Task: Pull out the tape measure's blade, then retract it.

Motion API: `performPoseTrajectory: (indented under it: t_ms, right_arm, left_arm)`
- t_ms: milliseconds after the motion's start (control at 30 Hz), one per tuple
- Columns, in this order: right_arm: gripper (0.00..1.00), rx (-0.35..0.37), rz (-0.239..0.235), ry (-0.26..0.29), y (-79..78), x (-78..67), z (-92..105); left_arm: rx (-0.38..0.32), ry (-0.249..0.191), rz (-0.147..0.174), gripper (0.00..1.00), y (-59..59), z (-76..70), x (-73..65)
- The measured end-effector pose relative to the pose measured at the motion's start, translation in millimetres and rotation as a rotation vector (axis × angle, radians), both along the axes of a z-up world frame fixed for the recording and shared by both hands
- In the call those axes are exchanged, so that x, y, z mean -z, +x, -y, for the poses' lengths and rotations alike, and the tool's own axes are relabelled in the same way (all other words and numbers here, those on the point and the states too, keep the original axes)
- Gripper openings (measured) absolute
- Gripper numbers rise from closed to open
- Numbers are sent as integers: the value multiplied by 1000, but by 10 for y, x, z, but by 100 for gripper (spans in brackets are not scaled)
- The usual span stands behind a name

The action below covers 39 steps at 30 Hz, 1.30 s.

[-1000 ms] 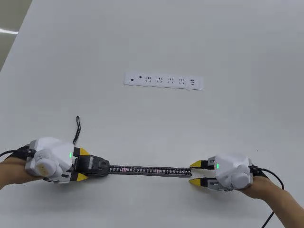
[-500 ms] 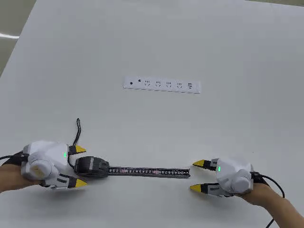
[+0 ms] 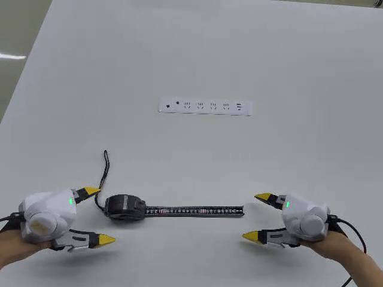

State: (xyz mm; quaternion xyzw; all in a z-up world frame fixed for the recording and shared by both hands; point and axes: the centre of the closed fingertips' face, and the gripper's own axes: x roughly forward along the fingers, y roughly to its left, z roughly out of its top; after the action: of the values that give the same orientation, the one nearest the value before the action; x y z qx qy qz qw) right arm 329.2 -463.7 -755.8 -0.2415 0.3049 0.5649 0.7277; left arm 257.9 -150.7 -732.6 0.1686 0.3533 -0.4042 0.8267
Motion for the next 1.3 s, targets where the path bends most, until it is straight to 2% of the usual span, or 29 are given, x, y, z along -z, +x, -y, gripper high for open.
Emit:
performPoseTrajectory:
  t_ms: [133, 233, 333, 467, 533, 800, 833, 933, 1167, 1300]
  right_arm:
    - [68, 49, -6, 17, -54, -53, 14]
    - [70, 72, -6, 20, -123, -108, 15]
    - [74, 117, 3, 29, -161, -164, 21]
    - [76, 164, 8, 50, -204, -229, 29]
    - [80, 182, 18, 39, -236, -244, 44]
    - [87, 246, 33, 41, -389, -296, 64]
    - [87, 258, 29, 44, -415, -310, 67]
    - [88, 274, 26, 56, -492, -350, 56]
    - [90, 290, 42, 54, -626, -420, 37]
    - [92, 317, 40, 70, -643, -482, 29]
  left_arm:
    - [-36, -14, 3, 75, -82, -13, -38]
    - [-77, -25, 16, 76, -109, -31, -99]
    - [-139, -61, 34, 79, -134, -46, -181]
    - [-176, -60, 48, 83, -220, -94, -204]
    - [-196, -54, 61, 83, -259, -131, -208]
    - [-277, -63, 64, 90, -422, -195, -247]
    - [-290, -63, 64, 91, -434, -233, -241]
    - [-326, -77, 69, 97, -483, -226, -260]
    - [-341, -73, 72, 99, -620, -178, -278]
    - [-357, -70, 79, 99, -637, -184, -278]
